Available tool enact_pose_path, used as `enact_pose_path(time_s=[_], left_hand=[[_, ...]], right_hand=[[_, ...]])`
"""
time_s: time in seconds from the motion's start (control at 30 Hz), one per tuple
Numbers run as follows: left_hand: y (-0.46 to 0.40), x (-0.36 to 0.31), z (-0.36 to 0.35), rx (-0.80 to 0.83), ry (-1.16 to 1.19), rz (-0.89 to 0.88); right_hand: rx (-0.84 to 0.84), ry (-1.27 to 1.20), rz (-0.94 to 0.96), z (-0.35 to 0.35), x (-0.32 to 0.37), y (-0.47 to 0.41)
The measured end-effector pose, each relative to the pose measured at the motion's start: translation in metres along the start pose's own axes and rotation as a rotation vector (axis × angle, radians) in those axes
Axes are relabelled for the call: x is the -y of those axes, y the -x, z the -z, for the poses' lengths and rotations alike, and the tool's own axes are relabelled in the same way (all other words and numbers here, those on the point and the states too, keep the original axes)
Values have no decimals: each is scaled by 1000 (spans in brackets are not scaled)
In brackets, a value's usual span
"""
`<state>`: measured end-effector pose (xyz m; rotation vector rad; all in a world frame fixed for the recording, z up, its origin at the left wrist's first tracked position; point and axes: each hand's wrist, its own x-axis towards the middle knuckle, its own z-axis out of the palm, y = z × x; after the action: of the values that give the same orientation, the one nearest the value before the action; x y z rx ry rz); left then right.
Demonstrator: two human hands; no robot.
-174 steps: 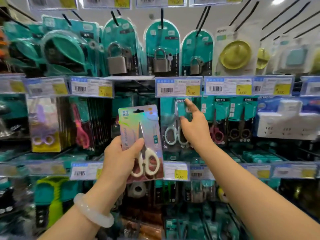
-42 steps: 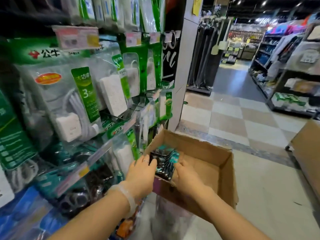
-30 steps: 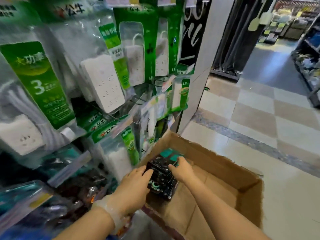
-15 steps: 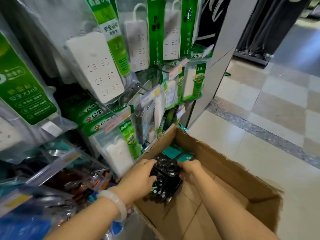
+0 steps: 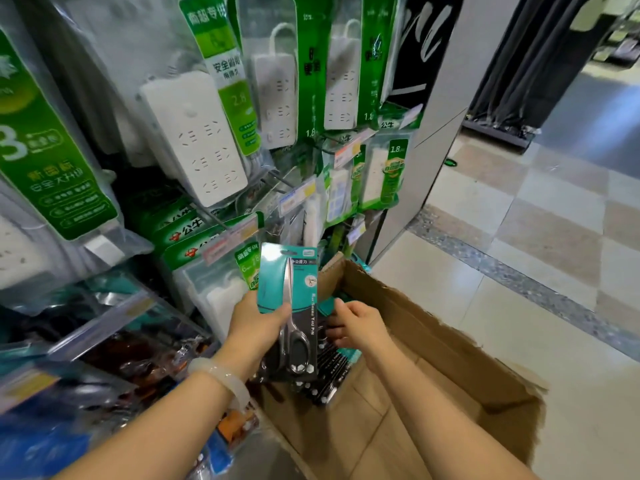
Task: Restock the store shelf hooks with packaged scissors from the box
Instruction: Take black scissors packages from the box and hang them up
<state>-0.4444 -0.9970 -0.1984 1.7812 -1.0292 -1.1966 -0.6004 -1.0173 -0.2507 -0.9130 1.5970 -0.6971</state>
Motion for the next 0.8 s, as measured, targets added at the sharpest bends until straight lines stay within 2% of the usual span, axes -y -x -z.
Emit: enact_pose_path(time_s=[0.07,0.1,0.2,0.4,0.47,0.67,0.73,0.8], left_hand=[[-2,8,10,-36,41,29],[-2,12,15,-52,78,41],[-1,23,25,-89,182,77],[3,39,42,-149,214,104],[4,42,50,-145,217,88],[11,39,63,-132,232,44],[19,38,69,-108,249,40],[28,37,78,-106,255,27]], right_hand=[[-153,162,-82,1,-21,-30],[-175,180,-131,1,-35,-47],[-213,107,-217,-10,-46,-71],[-369,88,-334,-15,-33,-82],[-376,33,-362,-11,-32,-80],[-287,-335,-352,-5,-29,-58],[-278,-427,-288,-5,-27,-39],[-273,-466,-148,-7,-23,-17]])
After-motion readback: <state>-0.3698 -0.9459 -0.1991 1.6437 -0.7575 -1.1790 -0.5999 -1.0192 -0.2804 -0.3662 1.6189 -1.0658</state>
